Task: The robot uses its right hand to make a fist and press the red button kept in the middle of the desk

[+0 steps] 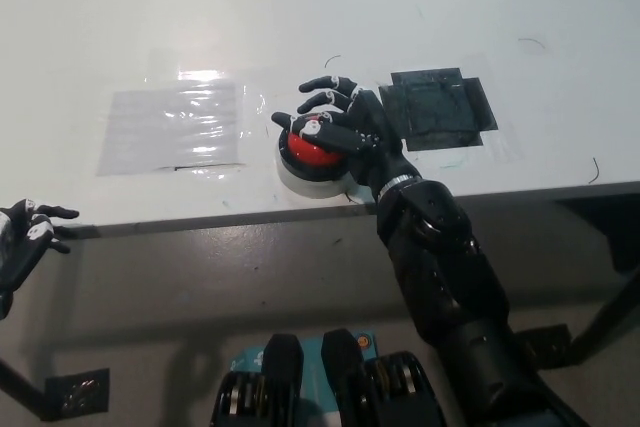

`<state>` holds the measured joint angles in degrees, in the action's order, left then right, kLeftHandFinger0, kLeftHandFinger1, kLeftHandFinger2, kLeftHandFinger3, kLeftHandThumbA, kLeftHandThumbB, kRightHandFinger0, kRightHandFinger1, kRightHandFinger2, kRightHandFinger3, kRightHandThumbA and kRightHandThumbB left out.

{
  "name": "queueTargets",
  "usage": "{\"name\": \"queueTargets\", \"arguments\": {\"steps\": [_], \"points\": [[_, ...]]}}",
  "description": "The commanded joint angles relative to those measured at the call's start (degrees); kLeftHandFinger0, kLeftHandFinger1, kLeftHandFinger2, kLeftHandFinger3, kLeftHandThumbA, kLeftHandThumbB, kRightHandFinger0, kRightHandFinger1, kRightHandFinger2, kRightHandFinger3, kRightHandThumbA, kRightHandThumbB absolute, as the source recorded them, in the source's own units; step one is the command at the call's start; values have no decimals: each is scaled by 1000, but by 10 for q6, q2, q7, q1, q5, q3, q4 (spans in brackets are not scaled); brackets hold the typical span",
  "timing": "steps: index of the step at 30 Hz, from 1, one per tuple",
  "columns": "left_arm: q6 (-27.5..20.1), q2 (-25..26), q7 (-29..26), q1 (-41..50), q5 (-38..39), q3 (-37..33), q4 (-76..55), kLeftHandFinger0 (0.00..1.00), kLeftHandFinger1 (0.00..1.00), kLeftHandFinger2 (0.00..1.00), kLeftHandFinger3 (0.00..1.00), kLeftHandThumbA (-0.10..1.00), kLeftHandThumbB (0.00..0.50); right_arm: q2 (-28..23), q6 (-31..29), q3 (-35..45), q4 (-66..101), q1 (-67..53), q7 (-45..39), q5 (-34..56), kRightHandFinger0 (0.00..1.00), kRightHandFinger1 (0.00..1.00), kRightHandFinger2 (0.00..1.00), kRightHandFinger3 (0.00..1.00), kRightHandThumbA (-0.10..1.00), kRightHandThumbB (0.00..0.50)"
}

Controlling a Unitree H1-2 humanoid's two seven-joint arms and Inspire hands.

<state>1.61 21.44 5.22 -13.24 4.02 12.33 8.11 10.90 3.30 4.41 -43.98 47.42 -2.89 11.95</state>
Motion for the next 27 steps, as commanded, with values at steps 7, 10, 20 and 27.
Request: {"name": "queueTargets", "arguments": {"steps": [7, 10, 20, 27], "points": [[-1, 20, 2, 2, -1, 8, -20, 466, 495, 573, 632, 489, 0, -3, 91, 13, 73, 65, 8, 20, 0, 9, 358, 460, 1000, 96], [-2, 20, -2, 9, -11, 6, -23, 471, 500, 580, 639, 513, 2, -7, 106, 12, 95, 78, 11, 14, 0, 0, 327, 386, 1000, 101], [-17, 19, 4, 9, 0, 9, -13, 467, 485, 544, 585, 502, 3, -26, 176, 11, 202, 93, 14, 15, 0, 70, 399, 468, 1000, 111], [-13, 21, 4, 11, -4, 8, -18, 453, 479, 543, 581, 530, 6, -63, 225, 23, 291, 65, 14, 19, 0, 132, 435, 511, 1000, 149]]}}
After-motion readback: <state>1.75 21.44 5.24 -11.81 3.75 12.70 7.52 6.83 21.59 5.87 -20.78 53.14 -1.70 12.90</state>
